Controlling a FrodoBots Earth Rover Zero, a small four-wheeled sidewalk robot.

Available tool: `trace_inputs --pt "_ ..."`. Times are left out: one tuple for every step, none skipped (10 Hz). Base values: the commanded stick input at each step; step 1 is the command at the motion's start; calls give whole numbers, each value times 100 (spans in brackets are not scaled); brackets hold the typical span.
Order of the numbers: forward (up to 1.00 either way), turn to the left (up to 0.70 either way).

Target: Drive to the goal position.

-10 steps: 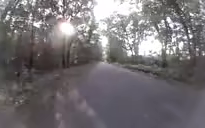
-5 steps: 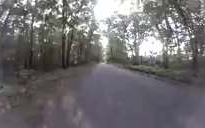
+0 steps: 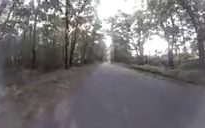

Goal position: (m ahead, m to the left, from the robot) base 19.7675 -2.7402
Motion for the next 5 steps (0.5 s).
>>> trace_inputs --pt "70 -1" --pt "70 -1" --pt "70 -1" --pt "70 -1" --pt "70 -1"
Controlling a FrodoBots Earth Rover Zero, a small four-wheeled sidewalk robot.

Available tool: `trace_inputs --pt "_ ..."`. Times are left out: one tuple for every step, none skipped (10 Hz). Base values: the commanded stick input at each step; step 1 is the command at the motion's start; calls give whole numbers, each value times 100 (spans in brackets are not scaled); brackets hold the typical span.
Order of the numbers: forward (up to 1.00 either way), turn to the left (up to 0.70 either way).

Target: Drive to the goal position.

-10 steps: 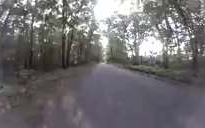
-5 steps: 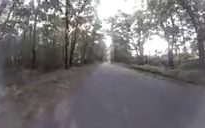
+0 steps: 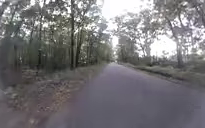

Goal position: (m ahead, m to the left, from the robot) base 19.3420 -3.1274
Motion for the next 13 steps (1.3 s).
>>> trace_inputs --pt "70 -1" --pt "70 -1" --pt "70 -1" --pt "70 -1" --pt "70 -1" --pt "70 -1" --pt "70 -1" --pt "70 -1" --pt "70 -1" --pt "70 -1" --pt "70 -6" --pt "70 -16" --pt "70 -26"
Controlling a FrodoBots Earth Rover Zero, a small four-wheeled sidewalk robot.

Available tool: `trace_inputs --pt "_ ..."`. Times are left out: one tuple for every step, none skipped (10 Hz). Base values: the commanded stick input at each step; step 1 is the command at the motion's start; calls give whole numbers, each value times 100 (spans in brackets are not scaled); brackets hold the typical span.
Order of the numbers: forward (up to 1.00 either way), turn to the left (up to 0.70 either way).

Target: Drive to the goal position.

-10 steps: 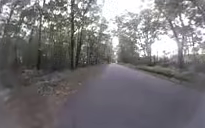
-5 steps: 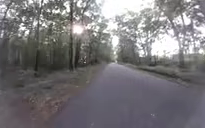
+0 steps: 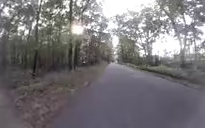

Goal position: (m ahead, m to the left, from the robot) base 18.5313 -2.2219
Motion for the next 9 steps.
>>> trace_inputs --pt "70 -26" --pt "70 -1" --pt "70 -1" --pt "70 -1" --pt "70 -1" --pt "70 -1" --pt "70 -1" --pt "70 -1" --pt "70 -1"
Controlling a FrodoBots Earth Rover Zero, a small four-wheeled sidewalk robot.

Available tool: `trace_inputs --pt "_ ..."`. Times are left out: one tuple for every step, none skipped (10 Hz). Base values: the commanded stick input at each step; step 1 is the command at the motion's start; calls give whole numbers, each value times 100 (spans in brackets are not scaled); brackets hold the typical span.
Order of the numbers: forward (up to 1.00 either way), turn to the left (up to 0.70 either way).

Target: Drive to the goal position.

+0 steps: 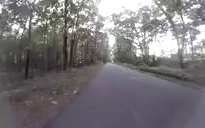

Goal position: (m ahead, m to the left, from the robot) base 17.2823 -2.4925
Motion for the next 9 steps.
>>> trace_inputs --pt "70 -1" --pt "70 -1" --pt "70 -1" --pt "70 -1" --pt "70 -1" --pt "70 -1" --pt "70 -1" --pt "70 -1" --pt "70 -1"
